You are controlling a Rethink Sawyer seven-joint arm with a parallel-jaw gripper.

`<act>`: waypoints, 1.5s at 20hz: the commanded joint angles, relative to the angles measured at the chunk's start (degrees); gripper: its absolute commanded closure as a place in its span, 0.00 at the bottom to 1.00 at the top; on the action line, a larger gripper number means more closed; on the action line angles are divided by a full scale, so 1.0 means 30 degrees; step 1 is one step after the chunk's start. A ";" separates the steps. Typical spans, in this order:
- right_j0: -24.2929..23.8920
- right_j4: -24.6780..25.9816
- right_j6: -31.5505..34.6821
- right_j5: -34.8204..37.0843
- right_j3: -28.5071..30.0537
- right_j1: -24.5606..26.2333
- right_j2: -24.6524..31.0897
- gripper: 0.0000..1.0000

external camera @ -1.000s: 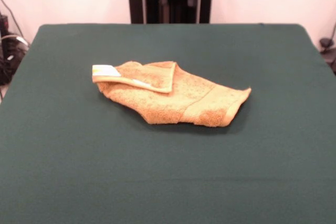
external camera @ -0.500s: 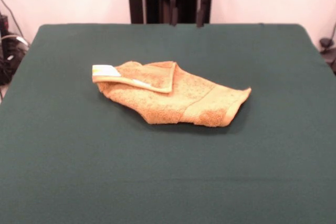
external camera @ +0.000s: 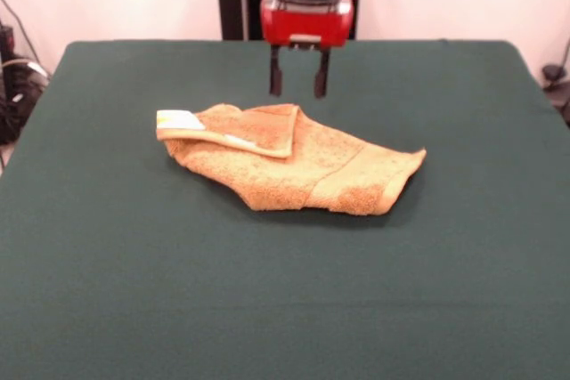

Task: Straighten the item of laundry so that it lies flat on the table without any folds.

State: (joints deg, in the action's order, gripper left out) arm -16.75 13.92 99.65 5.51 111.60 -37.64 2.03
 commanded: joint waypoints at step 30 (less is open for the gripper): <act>-0.0240 -0.0021 0.1641 -0.0820 -0.7515 0.6554 0.2016 0.00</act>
State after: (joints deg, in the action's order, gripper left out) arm -18.68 13.94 99.66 5.58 98.37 -26.04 2.06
